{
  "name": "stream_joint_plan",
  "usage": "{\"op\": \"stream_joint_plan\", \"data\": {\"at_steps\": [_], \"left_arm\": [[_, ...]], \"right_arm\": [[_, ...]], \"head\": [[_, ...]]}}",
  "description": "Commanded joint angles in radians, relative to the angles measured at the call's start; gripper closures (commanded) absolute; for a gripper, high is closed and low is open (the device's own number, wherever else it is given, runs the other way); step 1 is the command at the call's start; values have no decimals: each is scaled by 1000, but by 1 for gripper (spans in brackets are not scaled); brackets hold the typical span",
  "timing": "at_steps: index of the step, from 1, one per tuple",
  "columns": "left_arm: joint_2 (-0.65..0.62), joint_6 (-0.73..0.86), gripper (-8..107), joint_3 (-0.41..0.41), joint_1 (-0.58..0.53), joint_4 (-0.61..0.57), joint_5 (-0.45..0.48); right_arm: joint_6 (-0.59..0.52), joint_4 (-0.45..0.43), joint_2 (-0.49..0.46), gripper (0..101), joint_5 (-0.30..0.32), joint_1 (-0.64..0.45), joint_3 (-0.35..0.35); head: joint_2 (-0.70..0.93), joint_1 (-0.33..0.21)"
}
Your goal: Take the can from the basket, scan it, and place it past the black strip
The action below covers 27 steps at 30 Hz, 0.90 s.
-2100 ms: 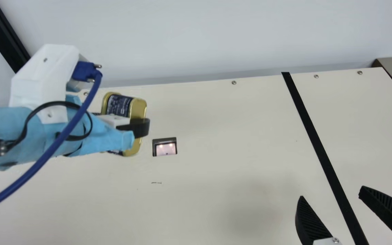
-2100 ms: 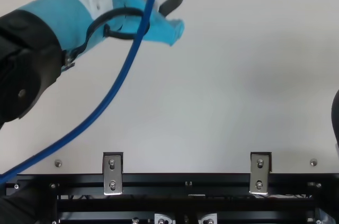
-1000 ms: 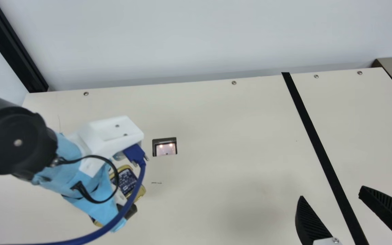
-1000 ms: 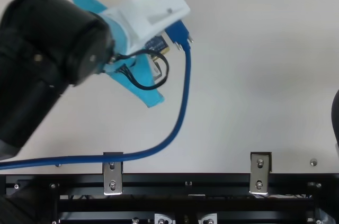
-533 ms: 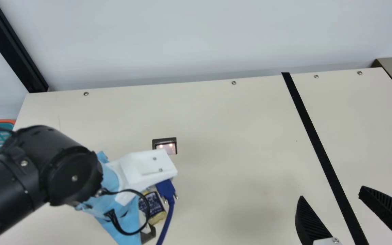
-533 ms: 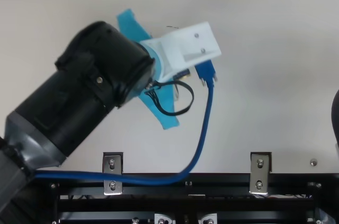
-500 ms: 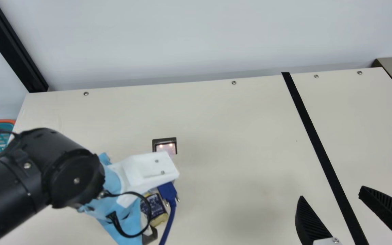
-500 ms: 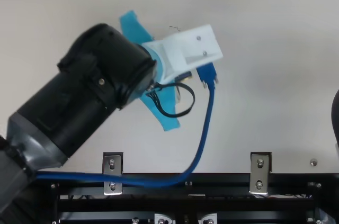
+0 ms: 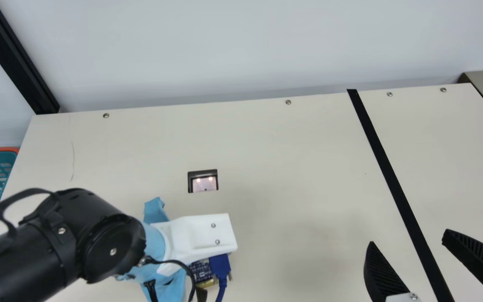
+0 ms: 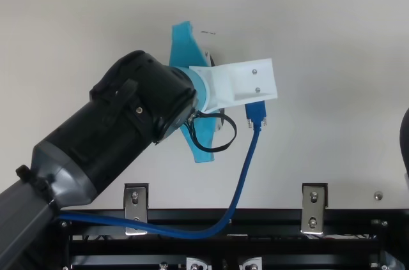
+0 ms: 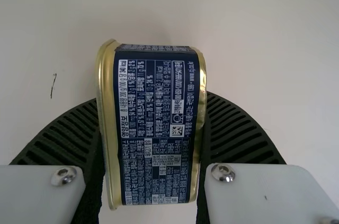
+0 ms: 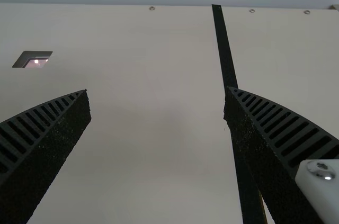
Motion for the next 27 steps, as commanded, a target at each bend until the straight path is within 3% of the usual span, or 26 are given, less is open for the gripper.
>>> {"op": "stream_joint_plan", "data": {"at_steps": [1, 2, 3, 4, 5, 16, 24, 27], "left_arm": [[3, 5, 89, 6, -3, 7, -11], [4, 6, 89, 10, -5, 11, -16], [5, 6, 78, 12, -6, 14, -21], [5, 4, 49, 15, -9, 15, -27], [6, 2, 9, 16, -11, 16, -31], [-37, -75, 9, 41, -35, -17, -34], [-155, -194, 9, 30, 17, -154, 109], [-205, -234, 9, 39, 52, -180, 123]], "right_arm": [[0, 0, 0, 0, 0, 0, 0], [0, 0, 0, 0, 0, 0, 0], [0, 0, 0, 0, 0, 0, 0], [0, 0, 0, 0, 0, 0, 0], [0, 0, 0, 0, 0, 0, 0], [0, 0, 0, 0, 0, 0, 0], [0, 0, 0, 0, 0, 0, 0], [0, 0, 0, 0, 0, 0, 0]], "head": [[-2, -1], [-2, -1], [-2, -1], [-2, -1], [-2, -1], [-2, -1], [-2, -1], [-2, -1]]}}
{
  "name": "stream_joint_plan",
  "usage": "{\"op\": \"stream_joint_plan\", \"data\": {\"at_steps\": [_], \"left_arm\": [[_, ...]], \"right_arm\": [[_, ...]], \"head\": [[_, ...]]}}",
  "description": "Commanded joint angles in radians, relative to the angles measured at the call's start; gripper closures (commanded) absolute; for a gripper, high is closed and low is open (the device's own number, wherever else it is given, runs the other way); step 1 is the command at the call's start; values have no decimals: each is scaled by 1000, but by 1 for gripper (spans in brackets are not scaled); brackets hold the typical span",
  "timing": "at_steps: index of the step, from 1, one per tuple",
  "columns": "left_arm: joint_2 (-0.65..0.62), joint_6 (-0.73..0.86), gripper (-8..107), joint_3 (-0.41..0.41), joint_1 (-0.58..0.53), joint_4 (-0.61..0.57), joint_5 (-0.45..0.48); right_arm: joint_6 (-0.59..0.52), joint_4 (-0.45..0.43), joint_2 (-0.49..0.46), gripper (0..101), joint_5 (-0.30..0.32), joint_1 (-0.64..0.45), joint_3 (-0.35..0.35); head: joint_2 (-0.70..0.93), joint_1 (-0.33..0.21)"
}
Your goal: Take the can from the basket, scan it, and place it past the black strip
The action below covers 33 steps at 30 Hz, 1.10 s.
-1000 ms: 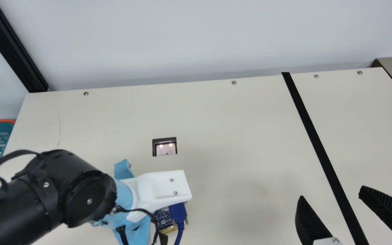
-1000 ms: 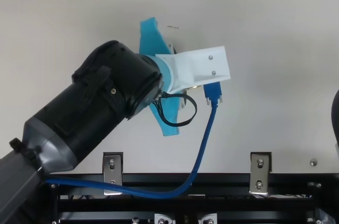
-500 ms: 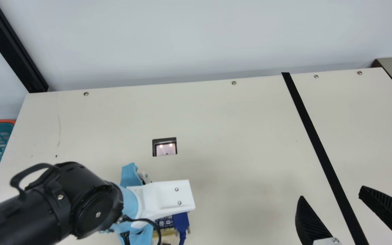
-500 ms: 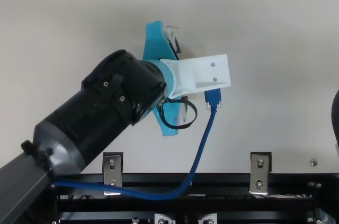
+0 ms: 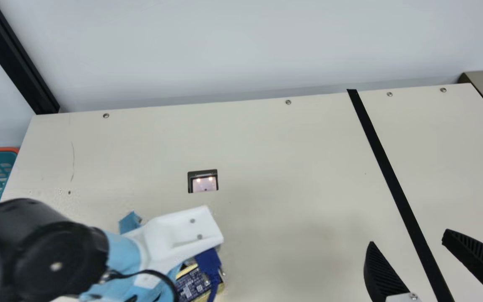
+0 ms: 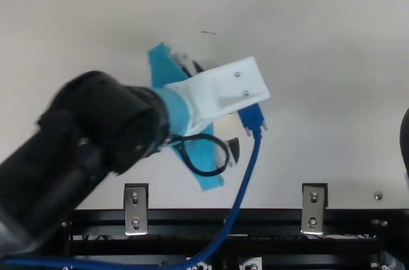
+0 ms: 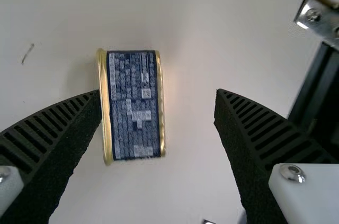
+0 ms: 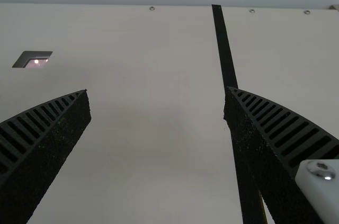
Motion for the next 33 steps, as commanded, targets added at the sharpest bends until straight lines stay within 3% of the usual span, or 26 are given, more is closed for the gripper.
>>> {"op": "stream_joint_plan", "data": {"at_steps": [1, 8, 18, 25, 33], "left_arm": [[-43, -34, 9, 9, 27, -16, -6], [-155, -206, 9, 57, 114, -13, -240], [-311, -638, 9, 186, 193, 106, -559], [-425, -909, 9, 277, 293, 225, -641], [-571, -1119, 9, 362, 406, 326, -623]], "right_arm": [[0, 0, 0, 0, 0, 0, 0], [0, 0, 0, 0, 0, 0, 0], [0, 0, 0, 0, 0, 0, 0], [2, -11, 42, 0, -28, 31, -17], [-7, -32, 179, 0, -103, 112, -81]], "head": [[-2, -6], [-2, -6], [-2, -6], [-2, -6], [-2, -6]]}}
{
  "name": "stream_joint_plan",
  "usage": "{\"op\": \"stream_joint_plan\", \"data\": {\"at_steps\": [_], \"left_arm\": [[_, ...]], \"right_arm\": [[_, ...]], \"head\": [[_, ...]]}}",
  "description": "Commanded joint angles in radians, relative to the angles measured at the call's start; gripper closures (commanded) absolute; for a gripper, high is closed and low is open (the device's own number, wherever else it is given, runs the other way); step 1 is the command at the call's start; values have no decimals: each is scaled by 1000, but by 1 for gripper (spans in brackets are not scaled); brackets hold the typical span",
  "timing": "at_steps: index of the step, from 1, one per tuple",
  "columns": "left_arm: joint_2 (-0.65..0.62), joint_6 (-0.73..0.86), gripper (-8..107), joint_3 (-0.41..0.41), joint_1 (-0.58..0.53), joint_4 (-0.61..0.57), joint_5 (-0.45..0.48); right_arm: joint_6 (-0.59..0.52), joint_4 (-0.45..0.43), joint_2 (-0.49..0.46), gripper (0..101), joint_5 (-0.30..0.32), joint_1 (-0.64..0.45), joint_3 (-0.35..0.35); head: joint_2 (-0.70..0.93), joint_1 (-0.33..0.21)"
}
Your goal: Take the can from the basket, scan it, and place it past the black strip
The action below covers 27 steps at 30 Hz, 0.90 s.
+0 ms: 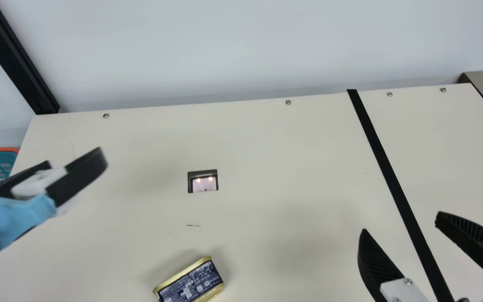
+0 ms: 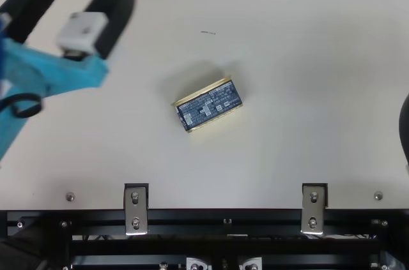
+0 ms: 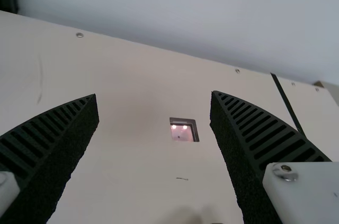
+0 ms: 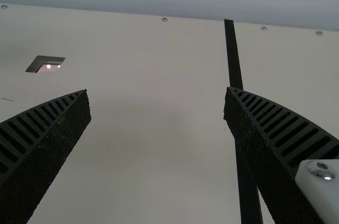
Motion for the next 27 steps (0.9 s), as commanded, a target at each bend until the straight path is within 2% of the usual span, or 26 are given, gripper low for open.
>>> {"op": "stream_joint_plan", "data": {"at_steps": [1, 7, 13, 16, 22, 27], "left_arm": [[-53, -98, 9, 23, 30, 32, 11], [-162, -184, 9, 92, 107, 98, 44], [-257, -224, 9, 164, 184, 141, 67], [-263, -225, 9, 171, 190, 148, 72], [-272, -225, 9, 177, 199, 148, 70], [-272, -225, 9, 177, 199, 148, 70]], "right_arm": [[54, -59, 76, 0, -41, 61, -24], [54, -89, 213, 0, -86, 150, -103], [-9, -70, 335, 0, -82, 243, -201], [-89, -17, 391, 0, -65, 267, -252], [-320, 141, 508, 0, -5, 261, -355], [-567, 299, 616, 0, 86, 198, -453]], "head": [[-2, -1], [-2, -1], [-2, -1], [-2, -1], [-2, -1], [-2, -1]]}}
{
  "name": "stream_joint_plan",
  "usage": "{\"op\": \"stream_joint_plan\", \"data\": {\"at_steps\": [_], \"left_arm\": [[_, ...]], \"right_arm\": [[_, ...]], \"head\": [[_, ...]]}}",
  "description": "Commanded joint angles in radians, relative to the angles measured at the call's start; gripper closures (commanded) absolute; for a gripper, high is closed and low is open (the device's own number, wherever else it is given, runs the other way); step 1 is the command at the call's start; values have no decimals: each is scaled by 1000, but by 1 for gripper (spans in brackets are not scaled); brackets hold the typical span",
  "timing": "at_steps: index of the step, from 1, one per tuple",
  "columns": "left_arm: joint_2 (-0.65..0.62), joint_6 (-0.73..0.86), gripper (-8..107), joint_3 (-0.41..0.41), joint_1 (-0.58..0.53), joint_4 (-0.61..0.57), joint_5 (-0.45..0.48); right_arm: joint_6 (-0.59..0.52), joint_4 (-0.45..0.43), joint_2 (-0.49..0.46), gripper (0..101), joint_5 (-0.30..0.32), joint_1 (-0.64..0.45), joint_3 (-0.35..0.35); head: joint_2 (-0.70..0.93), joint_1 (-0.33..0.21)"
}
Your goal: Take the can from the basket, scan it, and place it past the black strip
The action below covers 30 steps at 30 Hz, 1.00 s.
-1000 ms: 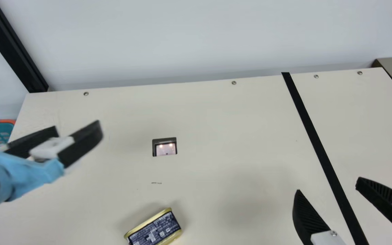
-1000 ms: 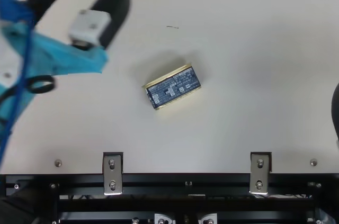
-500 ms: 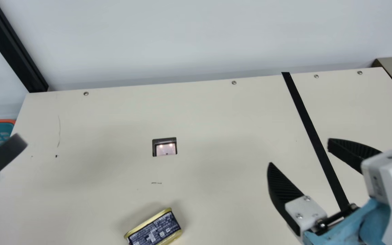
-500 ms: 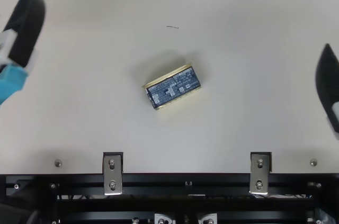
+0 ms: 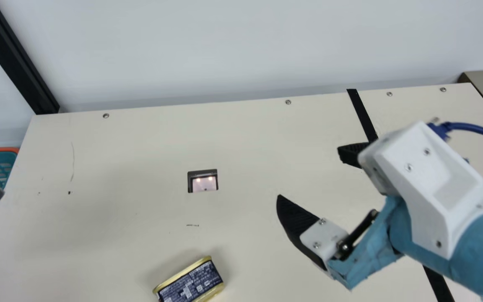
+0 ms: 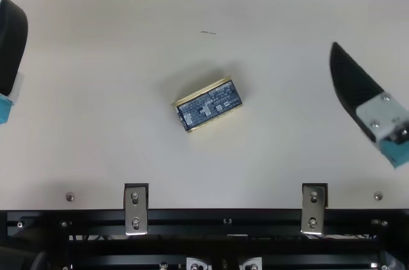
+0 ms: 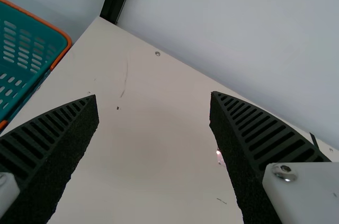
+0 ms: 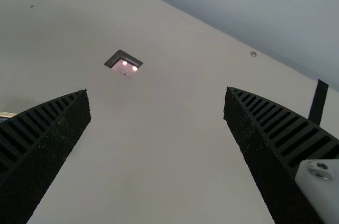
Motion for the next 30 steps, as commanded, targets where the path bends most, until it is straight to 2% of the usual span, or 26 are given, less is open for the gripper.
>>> {"op": "stream_joint_plan", "data": {"at_steps": [1, 6, 13, 20, 30], "left_arm": [[0, 0, 9, 0, 0, 0, 0], [0, 0, 9, 0, 0, 0, 0], [0, 0, 9, 0, 0, 0, 0], [0, 0, 9, 0, 0, 0, 0], [0, 0, 9, 0, 0, 0, 0]], "right_arm": [[-222, 114, 65, 0, 62, -38, -57], [-460, 220, 177, 0, 194, -134, -154], [-651, 238, 300, 0, 339, -190, -266], [-703, 204, 360, 0, 406, -116, -332], [-697, 146, 405, 0, 440, 33, -385]], "head": [[-2, -1], [-2, -1], [-2, -1], [-2, -1], [-2, -1]]}}
